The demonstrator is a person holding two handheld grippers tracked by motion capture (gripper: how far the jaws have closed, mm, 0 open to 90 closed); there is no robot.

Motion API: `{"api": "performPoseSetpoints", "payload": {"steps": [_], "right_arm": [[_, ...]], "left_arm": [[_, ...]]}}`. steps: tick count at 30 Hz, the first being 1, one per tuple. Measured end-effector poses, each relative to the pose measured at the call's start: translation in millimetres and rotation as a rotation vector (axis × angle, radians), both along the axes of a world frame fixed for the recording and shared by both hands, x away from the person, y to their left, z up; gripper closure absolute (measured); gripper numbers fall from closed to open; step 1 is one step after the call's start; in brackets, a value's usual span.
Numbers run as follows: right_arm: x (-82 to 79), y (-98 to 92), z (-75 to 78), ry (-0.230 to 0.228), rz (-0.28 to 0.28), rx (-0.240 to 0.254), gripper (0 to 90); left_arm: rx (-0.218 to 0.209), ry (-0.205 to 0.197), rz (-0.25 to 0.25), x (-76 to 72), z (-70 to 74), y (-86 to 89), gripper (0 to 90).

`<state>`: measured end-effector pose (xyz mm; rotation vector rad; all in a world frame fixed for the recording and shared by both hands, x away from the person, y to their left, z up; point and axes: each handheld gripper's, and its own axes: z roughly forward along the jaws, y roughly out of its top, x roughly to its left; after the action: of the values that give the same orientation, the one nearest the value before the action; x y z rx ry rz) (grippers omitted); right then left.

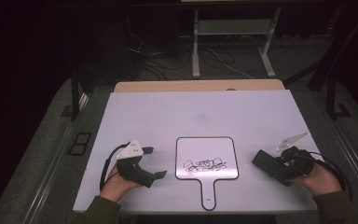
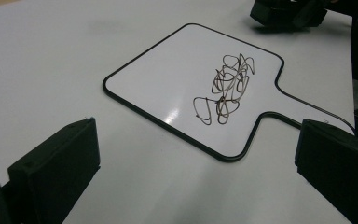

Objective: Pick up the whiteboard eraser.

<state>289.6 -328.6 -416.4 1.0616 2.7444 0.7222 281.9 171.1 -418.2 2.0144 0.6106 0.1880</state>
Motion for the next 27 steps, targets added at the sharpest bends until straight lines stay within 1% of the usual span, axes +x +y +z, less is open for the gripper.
{"api": "performPoseSetpoints", "payload": {"steps": [5, 8, 12, 14, 15, 16, 18, 20, 21, 27], "right_arm": [[4.4, 7.9, 4.3, -0.009, 0.013, 0.009, 38.4], [10.1, 17.9, 7.7, -0.019, 0.026, 0.008, 38.4], [14.4, 25.7, 10.1, -0.018, 0.031, 0.014, 38.4], [15.6, 27.3, 10.7, -0.018, 0.036, 0.019, 38.4], [17.3, 31.4, 11.9, -0.018, 0.044, 0.032, 38.4], [18.3, 33.7, 12.7, -0.018, 0.050, 0.034, 38.4], [19.1, 36.3, 13.5, -0.020, 0.053, 0.035, 38.4], [22.9, 43.6, 15.7, -0.025, 0.063, 0.034, 38.4], [22.9, 43.6, 15.7, -0.025, 0.063, 0.034, 38.4], [32.3, 58.7, 18.5, -0.028, 0.079, 0.035, 38.4]], "left_arm": [[-0.002, 0.001, -0.002, -0.1, -0.6, -0.9, 0.0], [-0.006, 0.002, -0.003, 0.0, -0.5, -0.1, 0.0], [-0.009, 0.004, -0.003, 0.2, -0.2, 0.7, 0.0], [-0.006, -0.003, -0.003, 0.0, -0.1, 0.4, 0.0], [-0.002, -0.005, -0.002, -0.2, 0.0, 0.4, 0.0], [-0.001, -0.007, 0.001, -0.3, 0.0, 0.6, 0.0], [-0.012, 0.000, 0.011, -0.3, 0.0, 0.7, 0.0], [-0.011, 0.002, 0.019, -0.3, 0.0, 1.2, 0.0], [-0.015, 0.002, 0.019, -0.1, 0.0, 1.6, 0.0], [-0.019, 0.014, 0.007, 0.2, -2.2, 0.3, 0.0]]}}
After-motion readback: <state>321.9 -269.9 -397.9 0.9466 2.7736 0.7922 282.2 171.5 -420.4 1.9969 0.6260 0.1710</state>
